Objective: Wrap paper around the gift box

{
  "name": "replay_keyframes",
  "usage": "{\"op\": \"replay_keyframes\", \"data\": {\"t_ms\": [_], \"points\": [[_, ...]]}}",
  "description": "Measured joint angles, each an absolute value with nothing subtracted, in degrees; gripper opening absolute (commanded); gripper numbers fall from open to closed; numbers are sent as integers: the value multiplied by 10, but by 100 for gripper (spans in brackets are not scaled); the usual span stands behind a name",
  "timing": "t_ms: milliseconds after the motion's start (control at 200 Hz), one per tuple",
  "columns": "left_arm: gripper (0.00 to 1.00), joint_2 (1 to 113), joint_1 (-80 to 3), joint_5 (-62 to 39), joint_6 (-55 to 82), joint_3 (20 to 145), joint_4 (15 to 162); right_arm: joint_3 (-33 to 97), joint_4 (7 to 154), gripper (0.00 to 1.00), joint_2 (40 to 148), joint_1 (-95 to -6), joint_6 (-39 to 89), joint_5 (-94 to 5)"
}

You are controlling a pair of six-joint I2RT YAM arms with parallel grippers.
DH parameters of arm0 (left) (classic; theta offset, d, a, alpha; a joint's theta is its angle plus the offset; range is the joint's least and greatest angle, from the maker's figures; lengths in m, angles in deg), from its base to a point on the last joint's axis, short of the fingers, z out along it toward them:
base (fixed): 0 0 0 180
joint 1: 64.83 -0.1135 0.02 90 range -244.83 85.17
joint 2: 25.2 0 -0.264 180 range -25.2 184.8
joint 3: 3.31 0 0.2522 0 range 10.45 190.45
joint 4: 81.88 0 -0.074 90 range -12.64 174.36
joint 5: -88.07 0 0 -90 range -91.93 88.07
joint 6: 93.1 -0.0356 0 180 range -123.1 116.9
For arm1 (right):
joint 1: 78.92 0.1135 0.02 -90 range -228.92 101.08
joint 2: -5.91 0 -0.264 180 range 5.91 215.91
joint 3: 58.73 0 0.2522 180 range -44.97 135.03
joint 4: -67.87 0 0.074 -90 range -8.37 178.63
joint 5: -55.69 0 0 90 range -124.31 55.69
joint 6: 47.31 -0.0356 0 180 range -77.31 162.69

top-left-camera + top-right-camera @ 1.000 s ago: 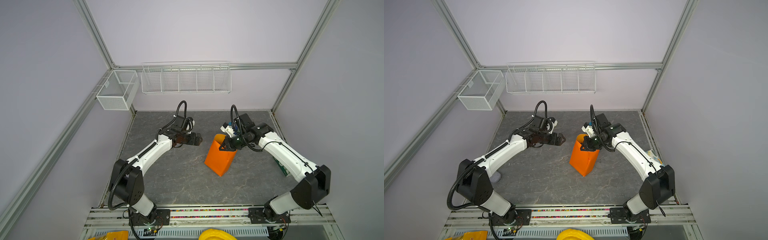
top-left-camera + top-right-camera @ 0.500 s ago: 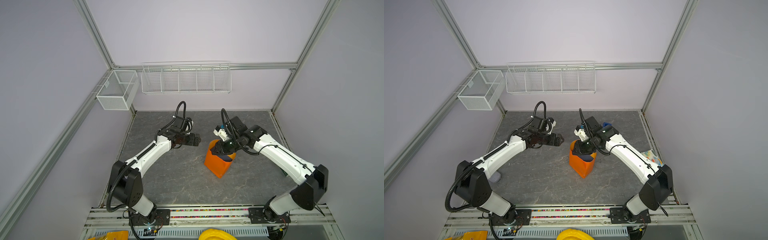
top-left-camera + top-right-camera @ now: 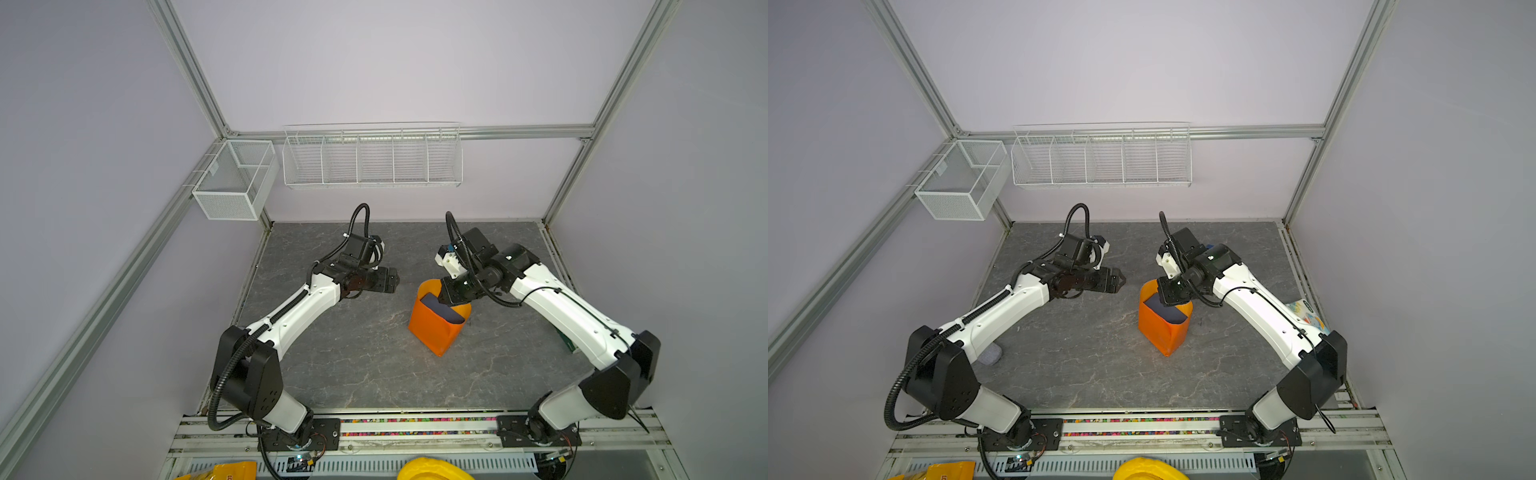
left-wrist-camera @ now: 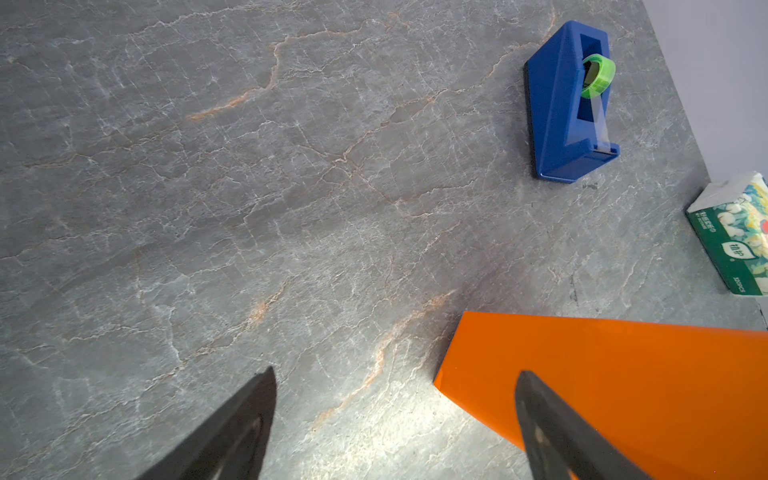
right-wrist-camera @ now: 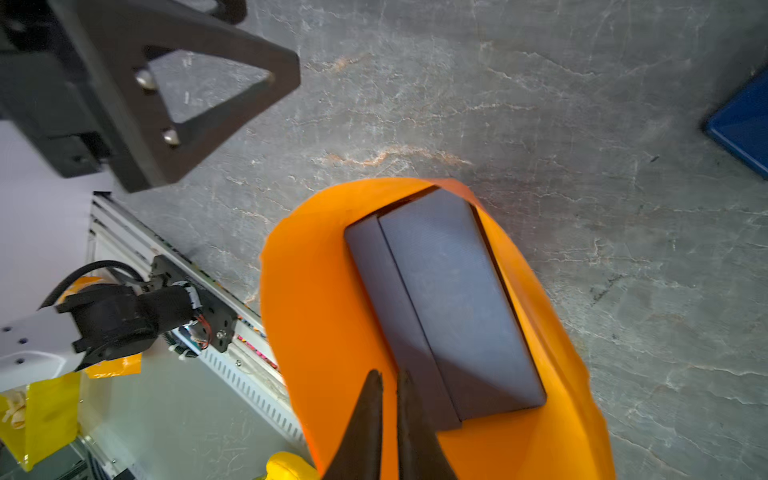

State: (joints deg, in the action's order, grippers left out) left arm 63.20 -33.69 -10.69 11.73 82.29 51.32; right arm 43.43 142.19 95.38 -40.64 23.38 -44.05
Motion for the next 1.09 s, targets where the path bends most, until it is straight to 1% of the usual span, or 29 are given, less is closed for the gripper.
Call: {"op": "replay_keyframes", "data": {"t_ms": [230, 340, 635, 850, 1095], "points": [[89, 632, -337, -105, 123, 817, 515, 431, 1424, 9, 1024, -370, 243, -395], [89, 632, -337, -105, 127, 812, 515, 413, 1403, 8, 1046, -364, 244, -390], [89, 632, -337, -106, 128, 806, 517, 410, 1395, 8, 1044, -361, 243, -390], [88, 632, -337, -112, 129, 805, 525, 428, 1418, 9, 1040, -362, 243, -360], [88, 632, -337, -117, 129, 804, 528, 425, 1439, 9, 1011, -372, 243, -333]]}}
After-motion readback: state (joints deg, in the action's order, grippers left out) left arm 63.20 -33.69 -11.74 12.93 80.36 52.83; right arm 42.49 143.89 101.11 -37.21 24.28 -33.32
